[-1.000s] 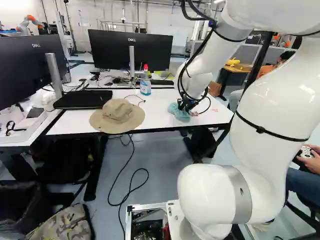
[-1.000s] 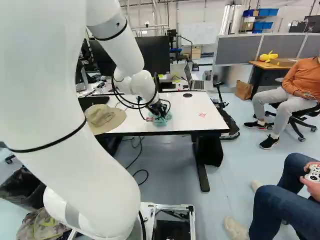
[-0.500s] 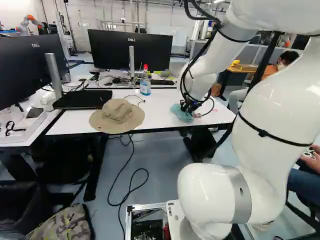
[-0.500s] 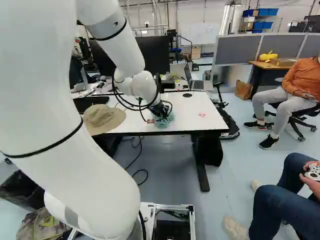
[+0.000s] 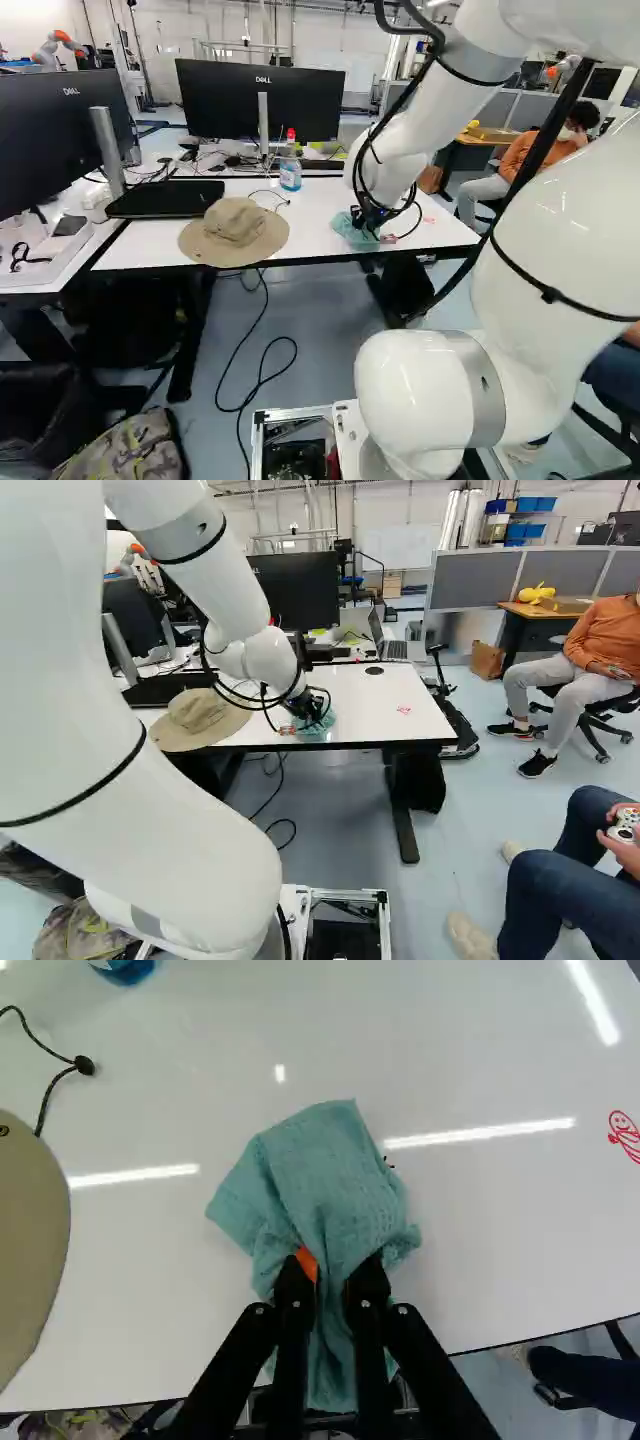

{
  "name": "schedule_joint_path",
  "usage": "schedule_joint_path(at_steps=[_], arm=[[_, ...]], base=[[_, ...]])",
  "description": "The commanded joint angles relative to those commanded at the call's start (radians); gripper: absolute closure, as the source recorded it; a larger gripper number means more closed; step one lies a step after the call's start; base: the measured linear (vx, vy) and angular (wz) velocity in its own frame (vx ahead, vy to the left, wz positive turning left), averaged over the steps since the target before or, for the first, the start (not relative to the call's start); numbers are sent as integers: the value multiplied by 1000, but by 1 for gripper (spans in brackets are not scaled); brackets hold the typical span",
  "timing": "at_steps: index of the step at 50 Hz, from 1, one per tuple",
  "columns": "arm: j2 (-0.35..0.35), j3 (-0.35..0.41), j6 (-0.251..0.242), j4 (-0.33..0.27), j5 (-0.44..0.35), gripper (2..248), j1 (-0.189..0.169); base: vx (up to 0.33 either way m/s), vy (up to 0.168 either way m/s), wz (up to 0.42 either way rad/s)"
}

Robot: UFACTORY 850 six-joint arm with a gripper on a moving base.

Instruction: Clean the table with the green towel

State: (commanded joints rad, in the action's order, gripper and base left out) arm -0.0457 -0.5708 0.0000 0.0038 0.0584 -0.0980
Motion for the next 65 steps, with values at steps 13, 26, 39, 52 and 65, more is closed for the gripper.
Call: schedule_joint_path(at_steps=[13, 26, 39, 52, 65], arm=[[61, -62, 0, 0, 0, 202, 4], [124, -129, 0, 0, 0, 202, -9], [170, -179, 0, 0, 0, 202, -43], [192, -203, 0, 0, 0, 202, -85], [144, -149, 0, 0, 0, 202, -91]], base=[[0, 0, 0], [0, 0, 0], [0, 0, 0], [0, 0, 0], [0, 0, 0]])
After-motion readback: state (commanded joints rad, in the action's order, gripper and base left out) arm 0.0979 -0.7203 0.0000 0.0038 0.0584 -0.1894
